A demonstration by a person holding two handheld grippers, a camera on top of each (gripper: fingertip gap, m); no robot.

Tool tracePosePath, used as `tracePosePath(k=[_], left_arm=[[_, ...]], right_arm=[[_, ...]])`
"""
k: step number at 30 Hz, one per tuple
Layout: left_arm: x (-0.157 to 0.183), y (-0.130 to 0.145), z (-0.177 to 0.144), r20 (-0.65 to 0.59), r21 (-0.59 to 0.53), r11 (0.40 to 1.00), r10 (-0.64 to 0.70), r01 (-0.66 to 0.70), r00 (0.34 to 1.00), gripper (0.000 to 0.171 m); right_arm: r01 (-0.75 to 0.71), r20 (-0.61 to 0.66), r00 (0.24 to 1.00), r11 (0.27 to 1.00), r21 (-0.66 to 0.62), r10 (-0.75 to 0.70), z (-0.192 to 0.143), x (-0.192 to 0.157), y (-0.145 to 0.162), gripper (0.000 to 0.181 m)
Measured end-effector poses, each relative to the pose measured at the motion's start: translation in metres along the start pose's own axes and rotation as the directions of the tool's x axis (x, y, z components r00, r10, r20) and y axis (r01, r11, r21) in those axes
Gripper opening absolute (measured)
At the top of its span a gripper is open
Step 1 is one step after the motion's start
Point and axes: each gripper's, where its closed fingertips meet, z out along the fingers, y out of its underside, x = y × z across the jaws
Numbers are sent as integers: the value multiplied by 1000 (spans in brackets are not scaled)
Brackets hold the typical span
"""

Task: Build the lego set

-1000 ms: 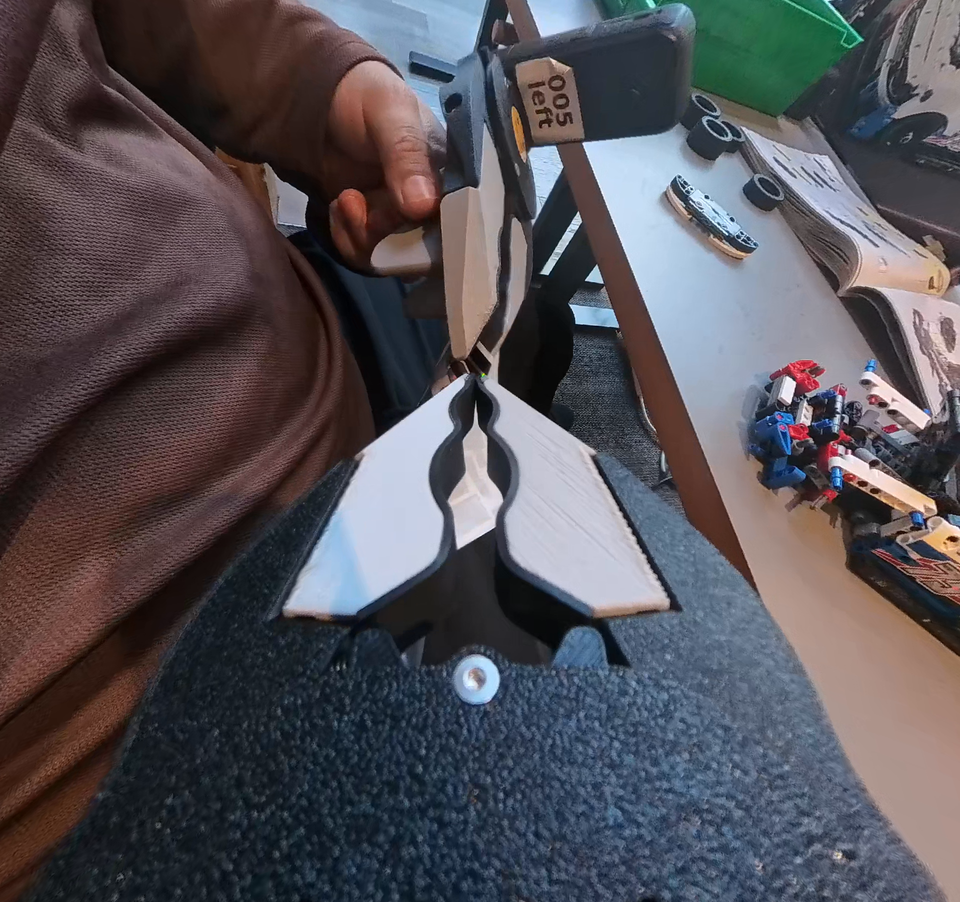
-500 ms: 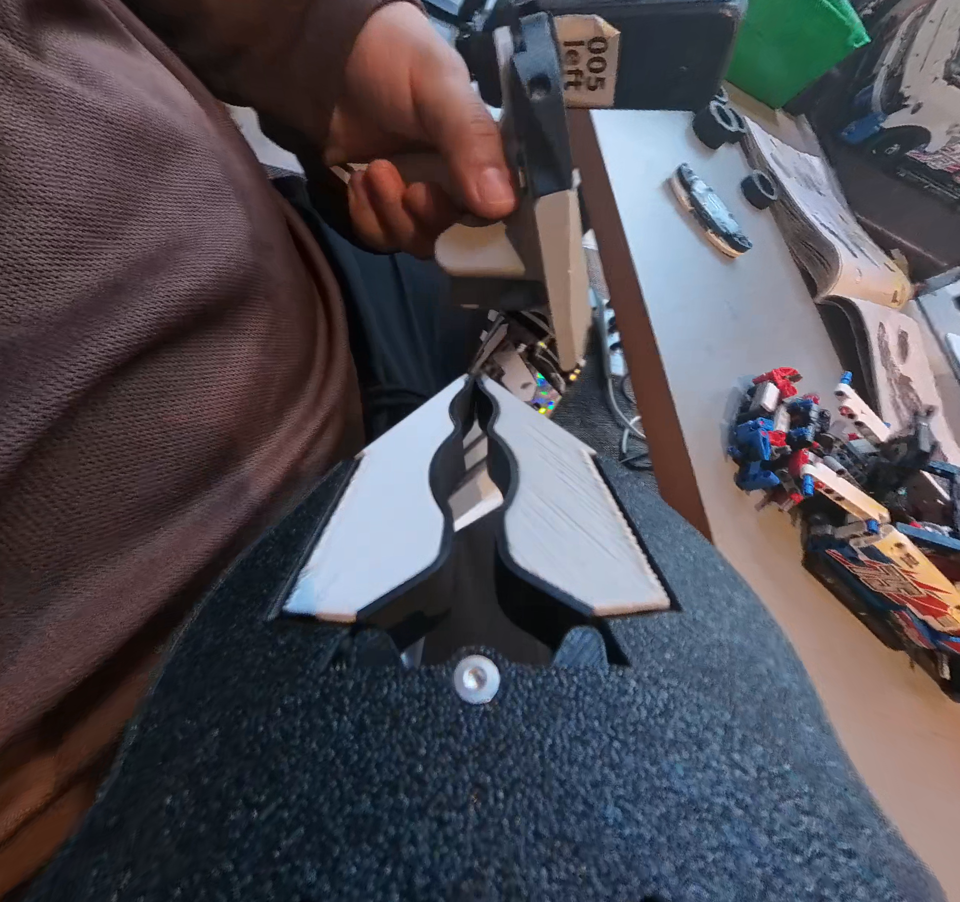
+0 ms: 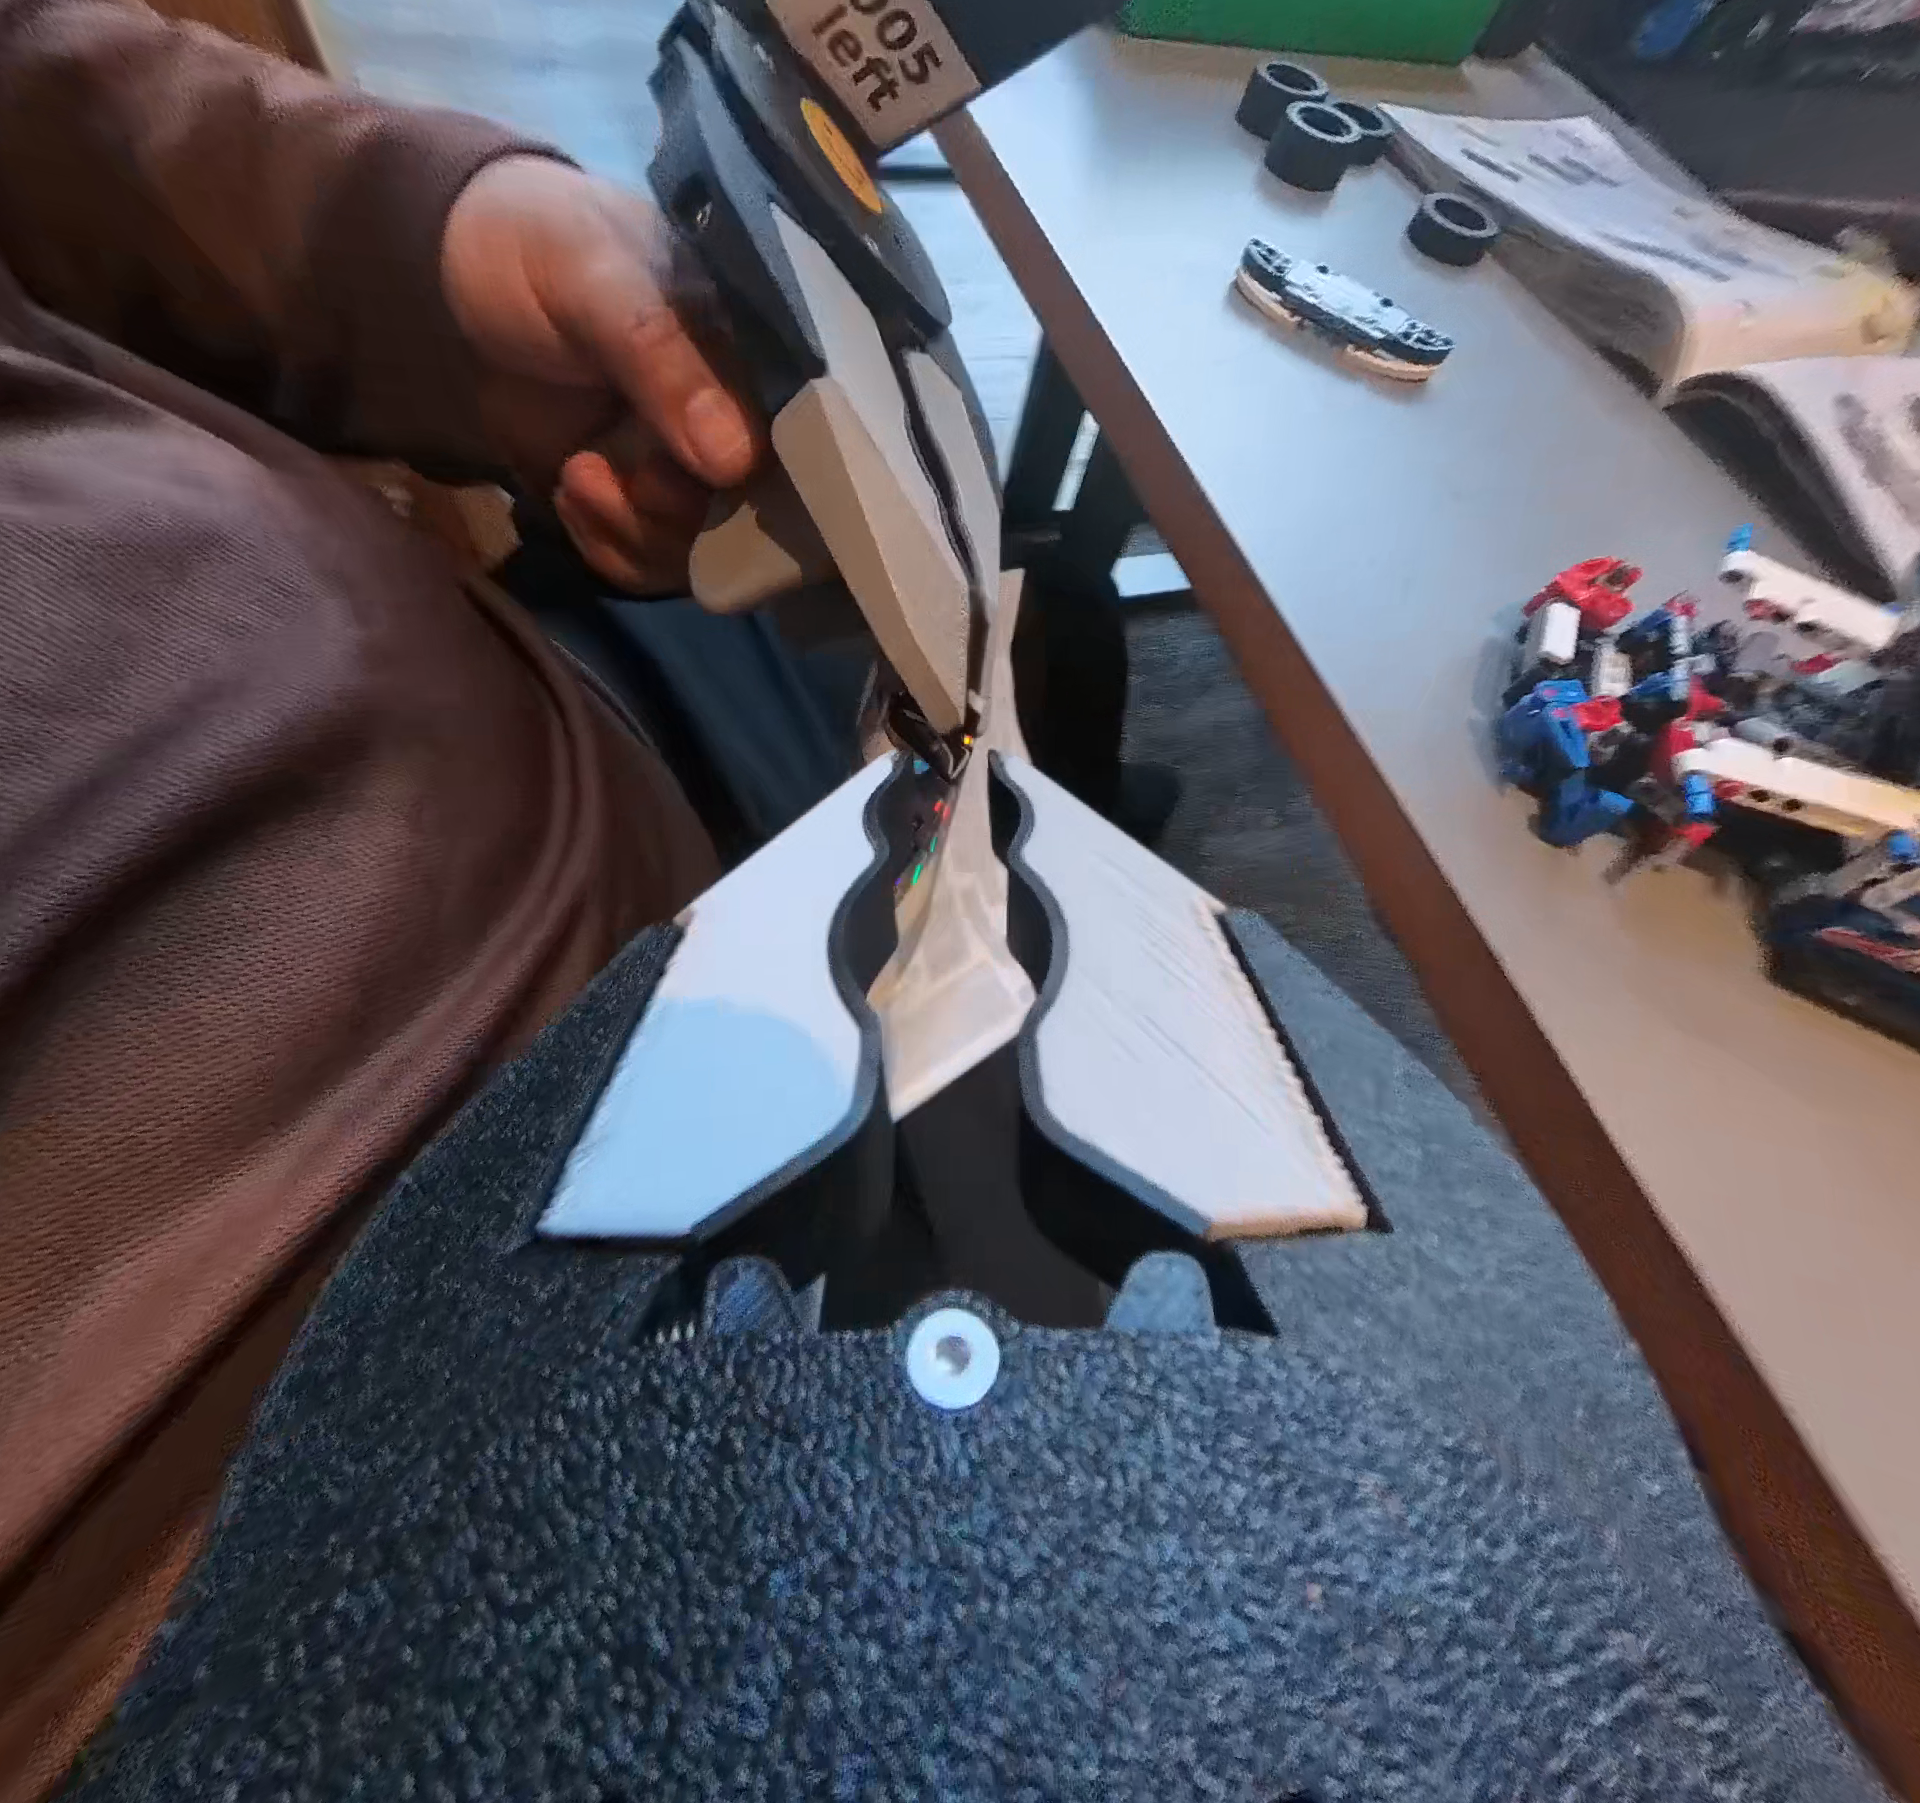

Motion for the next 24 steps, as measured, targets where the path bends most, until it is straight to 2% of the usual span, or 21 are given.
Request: tracePosePath(k=[2, 4, 17, 22, 24], left_arm=[[2, 1, 0, 15, -15, 999, 52, -52, 999, 0], [1, 2, 1, 34, -31, 996, 81, -80, 996, 0], [-7, 5, 1, 81, -56, 995, 84, -80, 993, 0], [-4, 4, 1, 65, -44, 996, 81, -79, 995, 0], [-2, 2, -1, 57, -32, 994, 106, -104, 993, 0]], right_arm=[[-74, 57, 996, 997, 15, 73, -2, -2, 0, 13], [-88, 72, 994, 996, 22, 86, -3, -2, 1, 5], [106, -79, 991, 994, -20, -108, -2, 5, 0, 0], [87, -55, 995, 996, -15, -87, -3, 4, 2, 0], [58, -24, 998, 998, -6, -58, -4, 3, 3, 8]])
